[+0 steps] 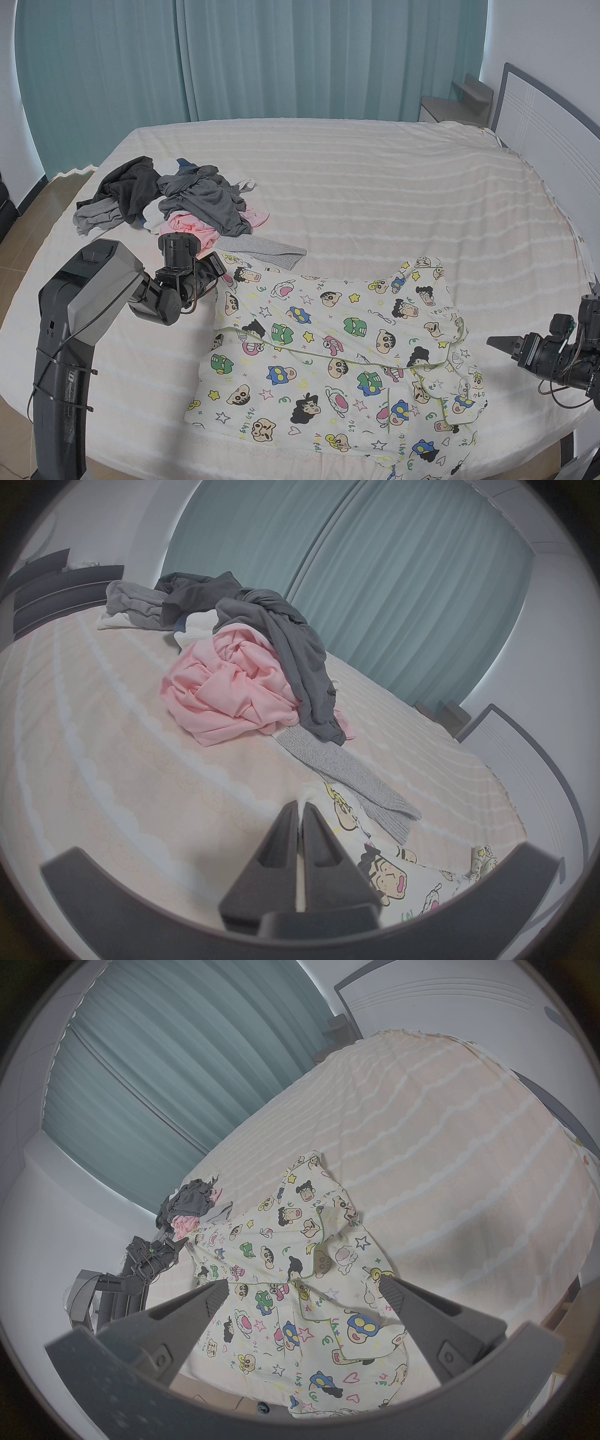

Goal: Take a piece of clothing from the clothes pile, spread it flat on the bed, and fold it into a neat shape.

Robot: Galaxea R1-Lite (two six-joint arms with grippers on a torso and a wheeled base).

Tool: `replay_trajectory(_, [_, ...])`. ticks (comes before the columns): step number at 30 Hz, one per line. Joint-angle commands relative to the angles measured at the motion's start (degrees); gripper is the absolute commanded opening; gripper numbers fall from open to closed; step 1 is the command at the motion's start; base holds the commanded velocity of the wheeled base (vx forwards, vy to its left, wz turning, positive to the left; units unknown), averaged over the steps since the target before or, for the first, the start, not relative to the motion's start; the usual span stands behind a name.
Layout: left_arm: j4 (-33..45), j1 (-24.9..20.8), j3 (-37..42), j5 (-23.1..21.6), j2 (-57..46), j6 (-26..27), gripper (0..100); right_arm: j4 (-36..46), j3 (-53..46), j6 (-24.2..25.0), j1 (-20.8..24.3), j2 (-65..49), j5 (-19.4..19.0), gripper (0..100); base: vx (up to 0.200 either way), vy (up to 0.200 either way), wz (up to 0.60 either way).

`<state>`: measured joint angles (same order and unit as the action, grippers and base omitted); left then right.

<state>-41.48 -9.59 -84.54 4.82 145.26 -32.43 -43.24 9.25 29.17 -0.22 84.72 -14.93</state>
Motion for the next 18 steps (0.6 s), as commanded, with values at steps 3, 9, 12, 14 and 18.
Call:
replay_trajectory(3, [0.0,0.37,0.17,0.19,-0.16,0.0,0,0.0,-0.02,0.01,-0.04,-0.26,-0.01,100,0.0,0.0,0.0])
replay_trajectory(9, [0.0,0.63,0.17,0.19,0.02,0.0,0,0.0,-0.02,0.01,-0.04,-0.26,-0.01,100,0.0,0.0,0.0])
replay_trajectory(12, [0.0,0.72,0.34,0.19,0.11,0.08,100,0.0,-0.02,0.01,-0.04,-0.26,-0.01,100,0.0,0.0,0.0])
replay_trajectory(14, [0.0,0.72,0.34,0.19,0.11,0.08,100,0.0,-0.02,0.01,-0.04,-0.35,-0.01,100,0.0,0.0,0.0])
replay_trajectory(18, [-0.09,0.63,0.43,0.55,0.28,0.26,100,0.0,-0.11,0.01,-0.04,-0.35,-0.01,100,0.0,0.0,0.0])
